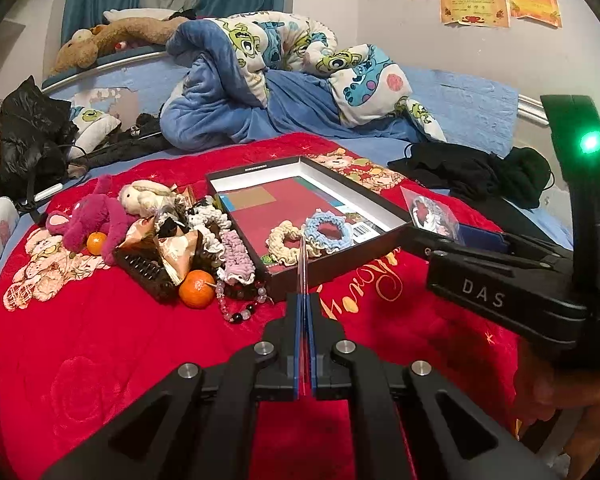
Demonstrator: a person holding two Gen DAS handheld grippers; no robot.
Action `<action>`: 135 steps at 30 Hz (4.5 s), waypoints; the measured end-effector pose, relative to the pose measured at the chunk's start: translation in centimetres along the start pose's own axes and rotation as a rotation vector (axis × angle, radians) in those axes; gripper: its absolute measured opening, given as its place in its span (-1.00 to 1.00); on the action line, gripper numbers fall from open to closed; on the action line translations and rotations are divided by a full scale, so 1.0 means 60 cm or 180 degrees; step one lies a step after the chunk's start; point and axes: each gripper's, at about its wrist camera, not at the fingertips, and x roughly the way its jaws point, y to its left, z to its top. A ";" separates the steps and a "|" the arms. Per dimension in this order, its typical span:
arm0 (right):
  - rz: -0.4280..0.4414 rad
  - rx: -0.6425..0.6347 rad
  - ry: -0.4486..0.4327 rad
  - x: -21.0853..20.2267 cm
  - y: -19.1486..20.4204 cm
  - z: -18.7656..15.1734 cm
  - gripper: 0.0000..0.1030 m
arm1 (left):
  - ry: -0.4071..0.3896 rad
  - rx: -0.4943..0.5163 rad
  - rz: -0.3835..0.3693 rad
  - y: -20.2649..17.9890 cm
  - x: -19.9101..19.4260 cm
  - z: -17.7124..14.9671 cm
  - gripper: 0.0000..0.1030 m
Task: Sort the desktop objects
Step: 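Carry the badge bag with the right tool while the left tool carries the card over the box, then open the right tool to drop the badge bag into the box while the left tool releases the card, then withdraw both tools from above the box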
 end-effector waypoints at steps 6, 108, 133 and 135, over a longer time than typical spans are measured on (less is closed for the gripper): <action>0.0076 0.0114 -0.0025 0.012 -0.008 0.019 0.09 | 0.0006 -0.0053 -0.0019 0.000 0.017 0.028 -0.94; 0.0268 -0.0240 0.0647 0.376 -0.028 0.168 0.87 | 0.0042 -0.0235 0.0610 0.107 0.312 0.176 1.00; 0.0261 -0.0193 0.0415 0.346 -0.025 0.176 1.00 | -0.0057 -0.0257 0.0545 0.108 0.289 0.184 1.00; 0.0205 -0.0234 0.0348 0.335 -0.022 0.179 1.00 | -0.0084 -0.0242 0.0563 0.106 0.286 0.186 1.00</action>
